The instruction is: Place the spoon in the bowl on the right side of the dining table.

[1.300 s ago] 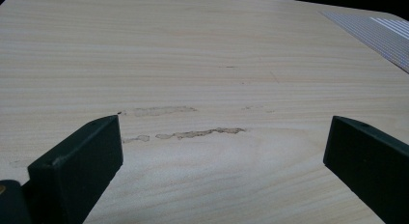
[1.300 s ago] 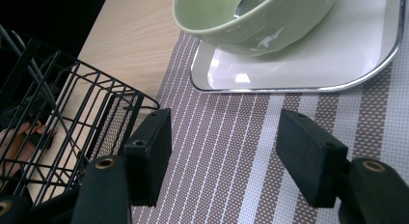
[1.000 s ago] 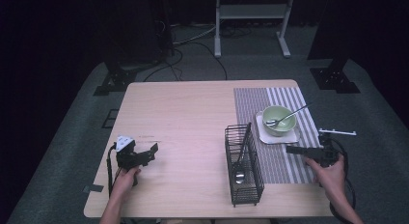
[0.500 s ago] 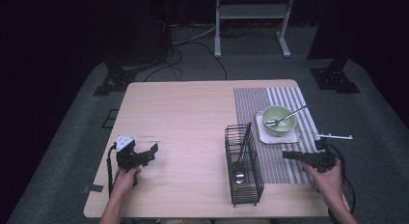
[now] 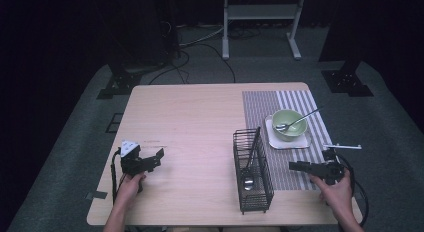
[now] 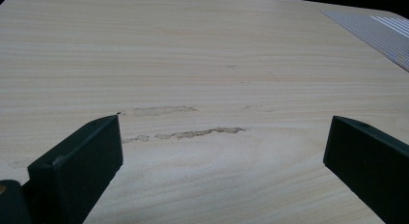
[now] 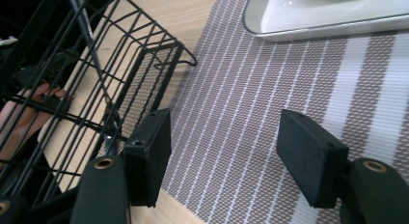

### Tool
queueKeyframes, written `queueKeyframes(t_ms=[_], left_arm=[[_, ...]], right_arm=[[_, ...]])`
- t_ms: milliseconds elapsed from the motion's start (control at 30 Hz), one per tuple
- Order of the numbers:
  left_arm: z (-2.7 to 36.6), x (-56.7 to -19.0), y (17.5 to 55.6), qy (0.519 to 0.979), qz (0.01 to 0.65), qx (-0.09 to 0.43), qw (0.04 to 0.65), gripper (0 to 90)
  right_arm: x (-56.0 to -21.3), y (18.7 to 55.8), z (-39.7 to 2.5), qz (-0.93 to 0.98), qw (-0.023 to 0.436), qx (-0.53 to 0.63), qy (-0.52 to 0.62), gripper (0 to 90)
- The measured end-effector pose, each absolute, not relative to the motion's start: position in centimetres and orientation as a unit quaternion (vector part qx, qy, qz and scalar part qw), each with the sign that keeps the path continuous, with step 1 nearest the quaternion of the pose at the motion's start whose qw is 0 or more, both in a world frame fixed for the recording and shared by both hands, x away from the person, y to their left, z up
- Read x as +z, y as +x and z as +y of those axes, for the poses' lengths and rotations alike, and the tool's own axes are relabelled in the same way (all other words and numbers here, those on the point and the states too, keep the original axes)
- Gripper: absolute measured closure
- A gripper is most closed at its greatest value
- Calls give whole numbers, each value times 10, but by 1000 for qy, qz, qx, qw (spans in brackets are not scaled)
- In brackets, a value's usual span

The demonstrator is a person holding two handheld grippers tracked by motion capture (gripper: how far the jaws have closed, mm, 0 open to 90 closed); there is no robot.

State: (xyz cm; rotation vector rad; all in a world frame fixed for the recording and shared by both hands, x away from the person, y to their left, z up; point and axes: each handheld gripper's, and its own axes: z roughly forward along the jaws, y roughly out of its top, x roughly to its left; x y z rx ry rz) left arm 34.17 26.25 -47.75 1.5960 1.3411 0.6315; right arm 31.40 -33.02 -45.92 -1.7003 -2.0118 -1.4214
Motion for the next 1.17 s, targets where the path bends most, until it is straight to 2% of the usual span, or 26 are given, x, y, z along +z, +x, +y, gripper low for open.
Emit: queueKeyframes(t_ms=[1167], left_arm=[[262,-477,342,653,544,257,461,0]], right_arm=[[-466,294,-312,-693,62,-466,-546,361]])
